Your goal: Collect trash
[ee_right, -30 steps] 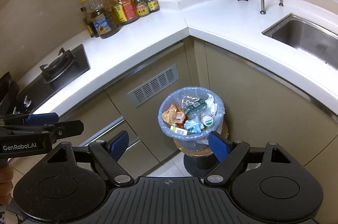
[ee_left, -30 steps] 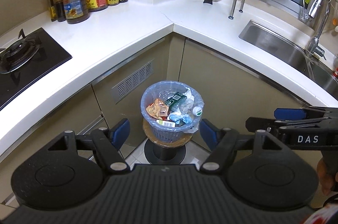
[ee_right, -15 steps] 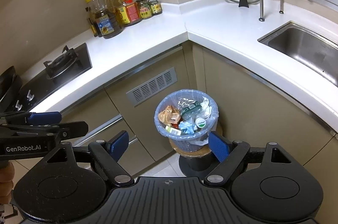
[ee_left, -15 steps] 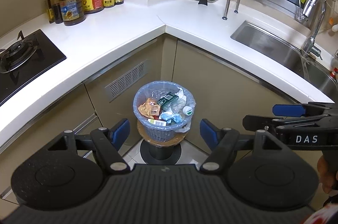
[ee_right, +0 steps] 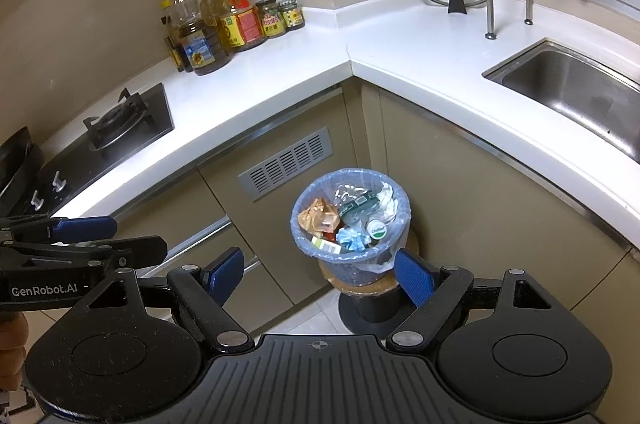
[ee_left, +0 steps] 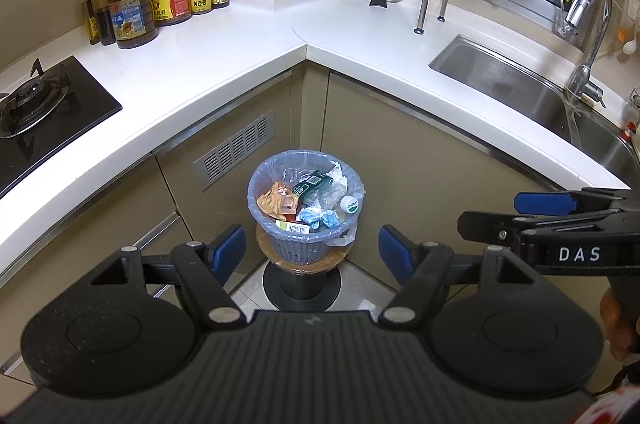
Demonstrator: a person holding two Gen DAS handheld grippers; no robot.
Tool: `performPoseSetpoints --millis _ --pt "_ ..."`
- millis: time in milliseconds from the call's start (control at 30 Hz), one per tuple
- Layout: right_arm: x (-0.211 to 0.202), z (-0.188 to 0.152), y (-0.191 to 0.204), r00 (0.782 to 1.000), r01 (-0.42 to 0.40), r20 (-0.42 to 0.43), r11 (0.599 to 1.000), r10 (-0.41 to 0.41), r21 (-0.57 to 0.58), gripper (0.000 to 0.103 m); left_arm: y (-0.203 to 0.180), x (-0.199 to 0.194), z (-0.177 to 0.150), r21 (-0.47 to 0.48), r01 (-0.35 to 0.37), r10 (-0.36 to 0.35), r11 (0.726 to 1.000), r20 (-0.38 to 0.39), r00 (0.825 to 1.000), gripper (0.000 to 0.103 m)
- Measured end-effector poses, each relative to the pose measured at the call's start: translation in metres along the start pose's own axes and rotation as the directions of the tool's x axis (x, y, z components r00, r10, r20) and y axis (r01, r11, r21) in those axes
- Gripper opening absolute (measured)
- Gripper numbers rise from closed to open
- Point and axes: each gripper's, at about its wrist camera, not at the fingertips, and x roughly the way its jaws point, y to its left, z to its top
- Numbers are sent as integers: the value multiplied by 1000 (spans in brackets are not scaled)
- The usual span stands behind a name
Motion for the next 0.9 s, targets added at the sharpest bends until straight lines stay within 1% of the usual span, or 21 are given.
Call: performPoseSetpoints --millis 900 --pt "4 0 3 1000 -1 -4 1000 1 -3 82 6 -5 1 4 2 -2 1000 4 1000 72"
